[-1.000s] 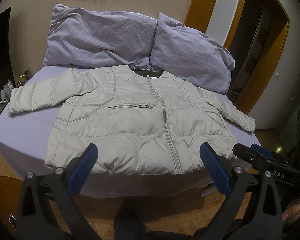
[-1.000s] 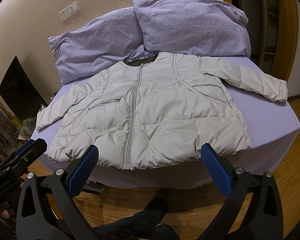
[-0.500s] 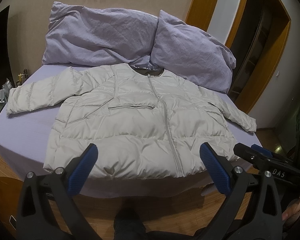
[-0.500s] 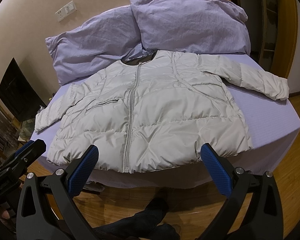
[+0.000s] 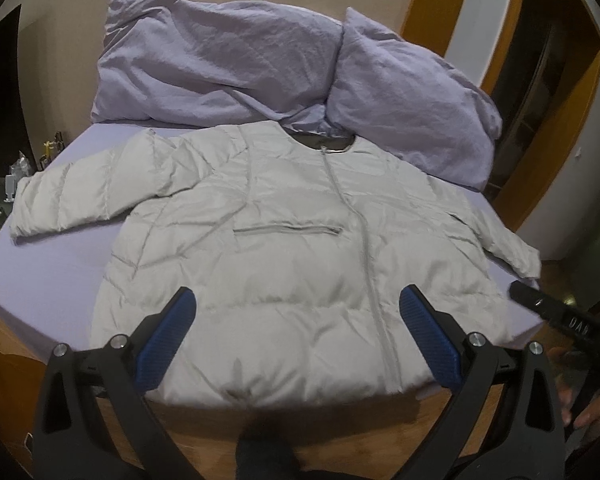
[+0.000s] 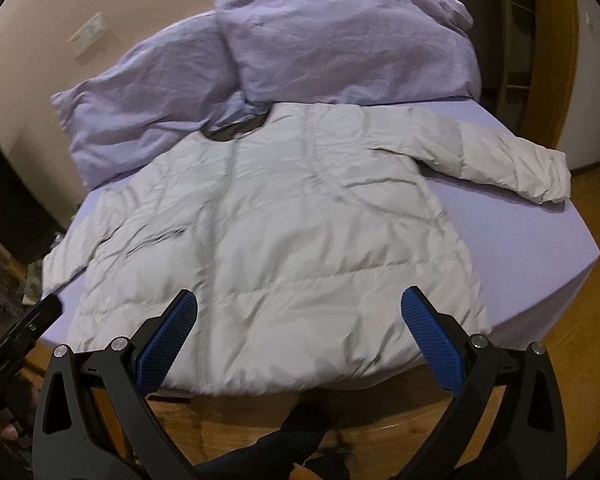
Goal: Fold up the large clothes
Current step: 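Reach the right tool to the jacket sleeve cuff and grasp it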
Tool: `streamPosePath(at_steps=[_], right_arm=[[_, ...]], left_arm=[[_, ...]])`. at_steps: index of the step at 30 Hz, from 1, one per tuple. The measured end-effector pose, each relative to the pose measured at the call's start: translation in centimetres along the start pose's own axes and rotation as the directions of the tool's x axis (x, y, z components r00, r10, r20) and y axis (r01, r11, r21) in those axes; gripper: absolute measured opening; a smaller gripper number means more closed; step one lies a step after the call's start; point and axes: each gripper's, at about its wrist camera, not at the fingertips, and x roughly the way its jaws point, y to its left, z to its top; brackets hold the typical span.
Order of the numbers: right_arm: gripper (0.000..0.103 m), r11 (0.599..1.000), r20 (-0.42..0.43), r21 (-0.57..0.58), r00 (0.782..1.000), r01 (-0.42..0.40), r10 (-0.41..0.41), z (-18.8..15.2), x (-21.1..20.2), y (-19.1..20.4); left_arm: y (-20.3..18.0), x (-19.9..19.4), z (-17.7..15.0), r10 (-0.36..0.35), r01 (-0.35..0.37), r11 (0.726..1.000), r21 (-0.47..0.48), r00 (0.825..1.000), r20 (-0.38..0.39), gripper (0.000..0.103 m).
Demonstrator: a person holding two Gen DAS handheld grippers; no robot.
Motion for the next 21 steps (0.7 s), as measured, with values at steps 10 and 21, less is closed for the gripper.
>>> streamPosePath(at_steps=[10,21], right_arm=[[0.102,0.96,-0.059,0.229,0.986,0.163,-0.153,6.4,5.8,-11.2],[0.096,0.778,-0.179,0.451,0.899,0.437,-0.4,9.9,10.0,-25.1]], left_arm=[[2.0,5.5,3.7,0.087,-0.087,0.996,0.002,0.995,-0.039,0.101],[4.0,12.2,6.9,0.178,-0.177,0.984,0.011,0.979,-0.099,0.101]])
